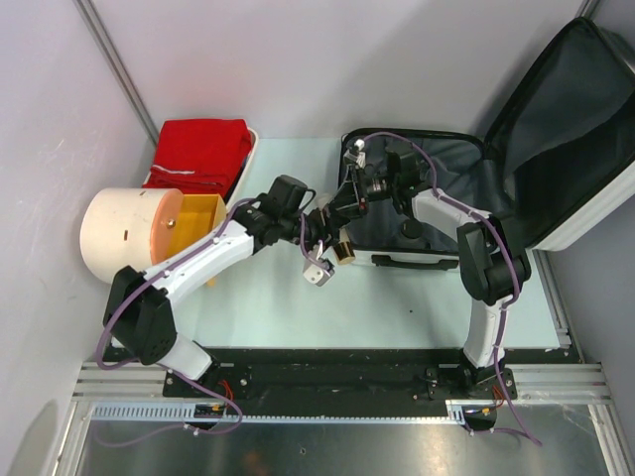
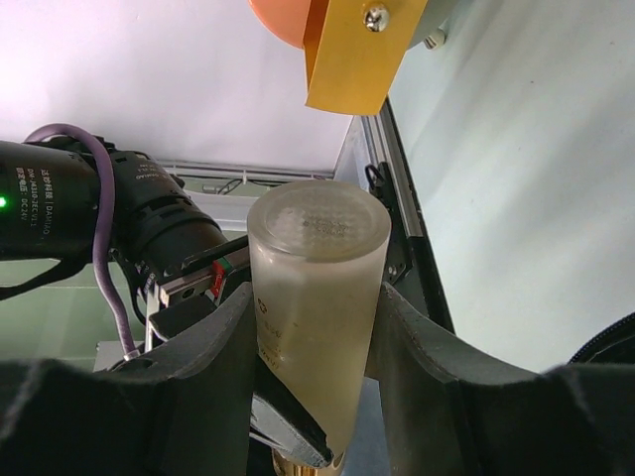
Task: Open, take out, and arrange the luggage
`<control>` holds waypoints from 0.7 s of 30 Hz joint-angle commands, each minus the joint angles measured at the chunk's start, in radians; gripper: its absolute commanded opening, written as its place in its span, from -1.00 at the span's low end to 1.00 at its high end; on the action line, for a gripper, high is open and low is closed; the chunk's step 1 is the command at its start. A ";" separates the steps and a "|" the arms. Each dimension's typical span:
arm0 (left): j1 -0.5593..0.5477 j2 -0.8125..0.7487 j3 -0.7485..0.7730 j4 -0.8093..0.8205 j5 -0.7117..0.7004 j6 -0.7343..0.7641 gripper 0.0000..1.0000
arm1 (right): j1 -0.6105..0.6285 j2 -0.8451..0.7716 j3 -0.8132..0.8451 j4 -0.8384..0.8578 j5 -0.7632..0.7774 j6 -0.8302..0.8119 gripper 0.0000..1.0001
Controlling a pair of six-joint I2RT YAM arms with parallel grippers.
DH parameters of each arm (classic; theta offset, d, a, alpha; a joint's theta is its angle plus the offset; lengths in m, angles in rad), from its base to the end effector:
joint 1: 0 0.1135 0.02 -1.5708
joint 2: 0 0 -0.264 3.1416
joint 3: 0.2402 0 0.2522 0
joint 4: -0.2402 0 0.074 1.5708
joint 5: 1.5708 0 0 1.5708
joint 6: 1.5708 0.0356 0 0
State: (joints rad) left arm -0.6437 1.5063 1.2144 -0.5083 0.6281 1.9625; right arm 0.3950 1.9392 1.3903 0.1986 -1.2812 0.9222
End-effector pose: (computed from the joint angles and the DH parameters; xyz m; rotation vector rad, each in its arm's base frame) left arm 0.2486 -0.2127 0.2902 2.1698 0.2985 -0.0179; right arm 0.3878 0.1987 0.2543 -0.4817 2.1855 2.0193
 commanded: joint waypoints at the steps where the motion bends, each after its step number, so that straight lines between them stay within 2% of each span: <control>1: 0.003 -0.029 -0.029 0.007 0.027 0.406 -0.30 | 0.004 -0.014 0.013 0.074 -0.043 0.059 -0.80; 3: -0.004 -0.052 -0.035 0.007 0.035 0.372 -0.50 | -0.013 -0.014 0.013 0.146 -0.030 0.081 -0.23; 4: -0.004 -0.063 -0.047 0.007 0.039 0.337 -0.90 | -0.024 -0.014 0.015 0.175 -0.020 0.099 0.18; 5: -0.004 -0.084 -0.052 0.007 0.045 0.308 -1.00 | -0.037 -0.017 0.018 0.206 0.005 0.134 0.35; 6: -0.004 -0.096 -0.053 0.008 0.053 0.264 -1.00 | -0.053 -0.017 0.027 0.255 0.019 0.147 0.59; 8: -0.004 -0.136 -0.053 0.007 0.070 0.115 -1.00 | -0.103 -0.017 0.062 0.230 0.063 0.072 0.71; 9: -0.005 -0.146 -0.047 0.007 0.070 0.048 -1.00 | -0.120 -0.019 0.132 0.116 0.087 0.011 0.81; 10: -0.010 -0.158 -0.020 0.007 0.052 -0.120 -1.00 | -0.155 -0.020 0.174 0.016 0.124 -0.064 0.86; 11: -0.014 -0.162 0.005 0.007 0.033 -0.226 -1.00 | -0.171 -0.025 0.220 -0.142 0.211 -0.223 0.89; 12: -0.019 -0.161 0.040 0.008 0.015 -0.477 -1.00 | -0.186 -0.029 0.278 -0.192 0.264 -0.282 0.90; 13: -0.019 -0.153 0.122 0.007 -0.048 -0.613 -1.00 | -0.212 -0.035 0.297 -0.258 0.314 -0.331 0.89; 14: -0.019 -0.144 0.166 0.007 -0.092 -0.740 -1.00 | -0.226 -0.042 0.305 -0.284 0.383 -0.356 0.89; 15: -0.017 -0.127 0.204 0.005 -0.155 -0.965 -1.00 | -0.238 -0.051 0.306 -0.292 0.408 -0.377 0.90; 16: -0.016 -0.123 0.262 0.005 -0.266 -1.057 -0.99 | -0.252 -0.052 0.306 -0.295 0.420 -0.384 0.90; 17: -0.010 -0.121 0.284 0.004 -0.321 -1.138 -1.00 | -0.274 -0.055 0.303 -0.304 0.428 -0.387 0.90; 18: 0.007 -0.124 0.325 -0.004 -0.364 -1.286 -1.00 | -0.280 -0.060 0.303 -0.314 0.428 -0.399 0.89; 21: 0.056 -0.124 0.411 -0.102 -0.475 -1.523 -1.00 | -0.294 -0.066 0.288 -0.344 0.422 -0.424 0.89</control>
State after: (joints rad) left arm -0.6472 1.4212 1.4822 -0.5880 0.3706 0.9817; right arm 0.0986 1.9026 1.6737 -0.0330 -0.9173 0.6041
